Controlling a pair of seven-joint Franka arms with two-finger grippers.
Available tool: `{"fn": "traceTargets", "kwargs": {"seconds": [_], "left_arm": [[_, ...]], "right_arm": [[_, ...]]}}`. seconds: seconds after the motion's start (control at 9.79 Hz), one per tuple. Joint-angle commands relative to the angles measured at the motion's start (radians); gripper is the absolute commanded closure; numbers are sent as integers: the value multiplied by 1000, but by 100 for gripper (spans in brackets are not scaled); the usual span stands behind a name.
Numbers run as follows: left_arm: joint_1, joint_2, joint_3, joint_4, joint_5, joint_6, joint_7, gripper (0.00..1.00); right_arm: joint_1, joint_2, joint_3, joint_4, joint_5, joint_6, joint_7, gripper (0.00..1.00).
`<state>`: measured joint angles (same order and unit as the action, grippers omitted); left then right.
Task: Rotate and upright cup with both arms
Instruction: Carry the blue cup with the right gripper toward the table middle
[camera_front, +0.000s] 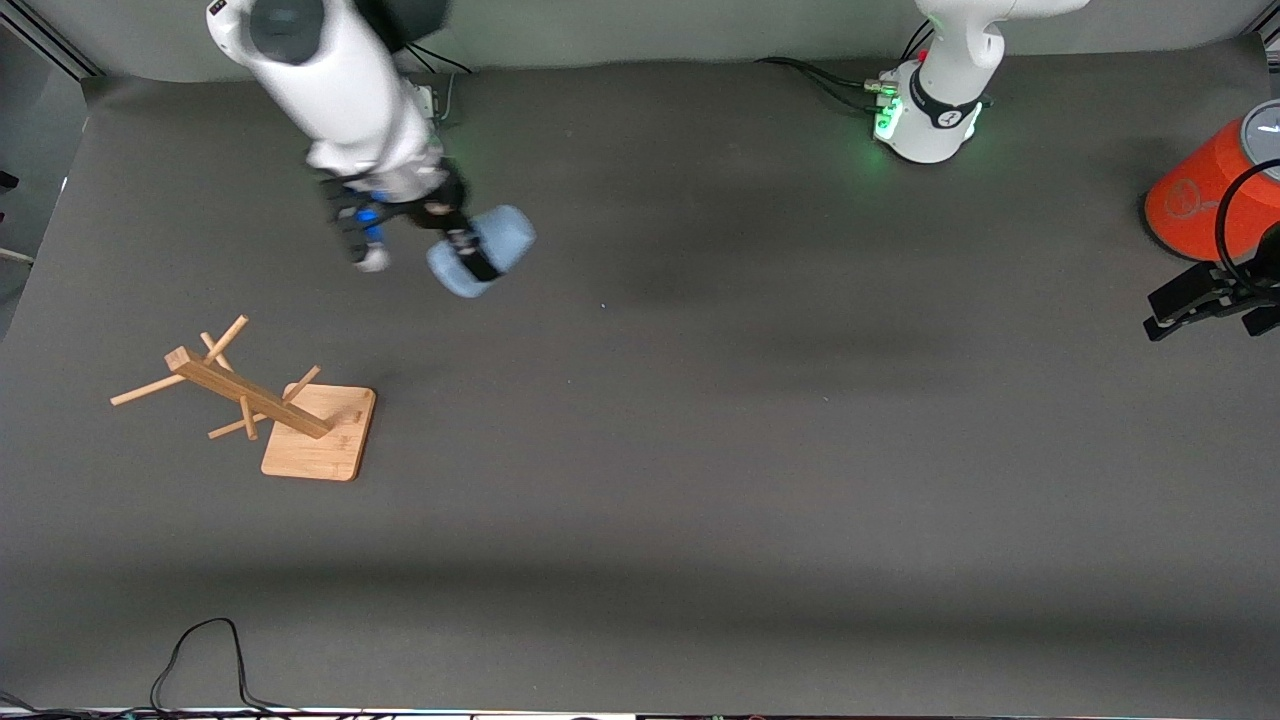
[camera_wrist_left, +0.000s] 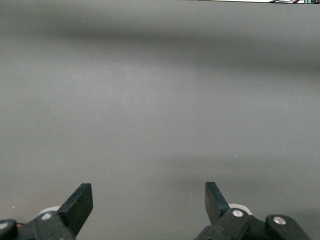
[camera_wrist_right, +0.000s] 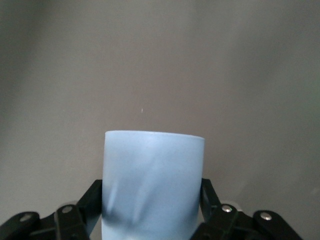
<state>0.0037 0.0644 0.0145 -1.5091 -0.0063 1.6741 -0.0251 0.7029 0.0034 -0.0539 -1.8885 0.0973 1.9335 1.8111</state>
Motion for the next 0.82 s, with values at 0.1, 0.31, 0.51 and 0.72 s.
{"fn": "traceTargets", "kwargs": {"seconds": [0.1,0.31,0.51,0.72], "left_arm": [[-8,-6,4,10,3,-30,1,0],[-8,-8,4,12,3,-62,1,0],[-10,-8,4,12,3,-73,-1,0],[-10,-8,4,12,3,-70,1,0]], "right_arm": [[146,263,-12,233,-51,1,421,57],[206,376,-14,291,-54,62,560,57],[266,493,-14,342,-92,120,664,57],[312,632,-17,422,-113,191,769,57]]}}
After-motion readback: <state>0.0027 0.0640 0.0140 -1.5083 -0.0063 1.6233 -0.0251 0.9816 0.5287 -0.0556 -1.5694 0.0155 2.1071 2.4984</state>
